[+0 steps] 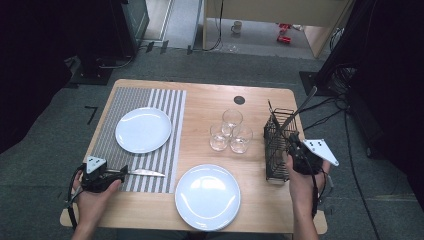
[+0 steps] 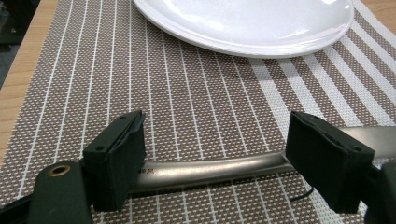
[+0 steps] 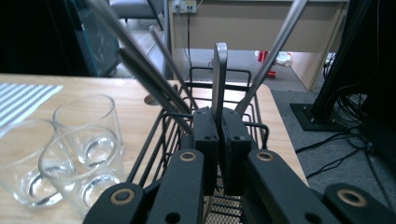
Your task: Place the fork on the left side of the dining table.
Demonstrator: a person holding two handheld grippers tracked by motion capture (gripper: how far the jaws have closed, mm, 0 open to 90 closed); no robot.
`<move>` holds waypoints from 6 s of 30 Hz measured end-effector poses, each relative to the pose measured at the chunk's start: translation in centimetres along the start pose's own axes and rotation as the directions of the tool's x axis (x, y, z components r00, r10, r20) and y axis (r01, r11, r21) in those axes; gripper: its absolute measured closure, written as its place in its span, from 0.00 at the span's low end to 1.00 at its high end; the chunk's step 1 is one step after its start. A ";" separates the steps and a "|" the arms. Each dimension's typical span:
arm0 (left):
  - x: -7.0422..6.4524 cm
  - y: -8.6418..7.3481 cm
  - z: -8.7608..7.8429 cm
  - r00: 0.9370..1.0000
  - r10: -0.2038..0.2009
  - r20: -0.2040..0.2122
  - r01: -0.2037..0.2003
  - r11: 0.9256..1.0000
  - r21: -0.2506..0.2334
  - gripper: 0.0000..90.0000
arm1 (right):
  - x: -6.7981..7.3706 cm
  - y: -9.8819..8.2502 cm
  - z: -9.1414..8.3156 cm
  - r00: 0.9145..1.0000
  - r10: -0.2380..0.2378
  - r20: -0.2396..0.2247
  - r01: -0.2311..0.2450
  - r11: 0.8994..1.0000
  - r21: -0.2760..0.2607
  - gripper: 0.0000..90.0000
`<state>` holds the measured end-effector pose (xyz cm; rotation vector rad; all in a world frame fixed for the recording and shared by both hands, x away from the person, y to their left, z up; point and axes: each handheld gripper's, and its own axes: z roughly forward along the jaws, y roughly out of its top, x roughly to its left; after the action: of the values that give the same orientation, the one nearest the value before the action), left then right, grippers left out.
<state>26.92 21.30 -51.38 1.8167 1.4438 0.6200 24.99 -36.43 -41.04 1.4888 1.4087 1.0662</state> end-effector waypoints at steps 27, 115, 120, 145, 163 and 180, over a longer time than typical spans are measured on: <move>-0.1 0.0 -0.1 1.000 0.008 0.000 -0.008 1.000 -0.006 0.22 | 0.3 2.3 -3.0 0.999 0.030 -0.020 -0.033 0.989 -0.144 0.98; -9.6 5.8 -1.8 0.943 0.165 0.288 -0.097 0.967 -0.237 0.19 | 12.1 7.8 -7.4 0.949 -0.121 -0.291 0.036 0.960 -0.279 0.97; -10.4 6.2 -1.8 0.938 0.177 0.299 -0.102 0.963 -0.248 0.19 | 12.8 7.7 -7.4 0.944 -0.122 -0.306 0.034 0.960 -0.279 0.97; -14.3 7.8 -1.8 0.904 0.235 0.358 -0.132 0.948 -0.290 0.19 | 15.7 7.3 -7.1 0.920 -0.135 -0.367 0.032 0.962 -0.272 0.97; -17.3 8.7 -1.7 0.875 0.271 0.400 -0.147 0.938 -0.314 0.20 | 17.6 6.9 -7.0 0.901 -0.146 -0.408 0.036 0.963 -0.266 0.97; -19.8 9.3 -1.8 0.856 0.294 0.425 -0.151 0.929 -0.337 0.23 | 19.3 6.6 -7.1 0.881 -0.156 -0.446 0.038 0.964 -0.262 0.97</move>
<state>26.29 1.63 -41.74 1.7512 0.7757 0.4341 20.79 -17.51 -31.63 1.0063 1.5818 1.5422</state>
